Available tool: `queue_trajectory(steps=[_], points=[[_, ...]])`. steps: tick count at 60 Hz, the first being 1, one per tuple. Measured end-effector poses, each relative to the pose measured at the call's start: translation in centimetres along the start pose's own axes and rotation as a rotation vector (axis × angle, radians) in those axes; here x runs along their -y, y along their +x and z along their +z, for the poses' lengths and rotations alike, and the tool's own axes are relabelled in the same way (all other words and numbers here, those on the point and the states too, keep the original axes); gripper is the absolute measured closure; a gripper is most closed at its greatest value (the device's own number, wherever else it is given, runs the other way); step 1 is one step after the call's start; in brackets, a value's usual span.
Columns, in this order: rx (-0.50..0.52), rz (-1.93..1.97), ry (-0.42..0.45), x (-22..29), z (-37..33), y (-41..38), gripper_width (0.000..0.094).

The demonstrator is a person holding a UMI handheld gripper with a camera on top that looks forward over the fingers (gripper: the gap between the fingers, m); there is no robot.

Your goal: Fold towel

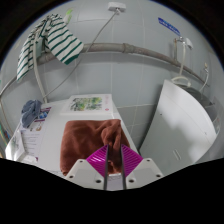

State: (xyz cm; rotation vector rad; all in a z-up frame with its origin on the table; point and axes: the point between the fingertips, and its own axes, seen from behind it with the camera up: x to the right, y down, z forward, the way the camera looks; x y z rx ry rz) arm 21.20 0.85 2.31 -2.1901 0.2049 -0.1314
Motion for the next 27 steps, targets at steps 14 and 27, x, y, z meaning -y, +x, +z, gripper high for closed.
queue_trajectory(steps=[14,27], points=[[-0.057,-0.034,0.105,2.1,-7.2,0.4,0.0108],[-0.011,-0.002,0.175,0.5,-17.5,-3.3,0.0087]])
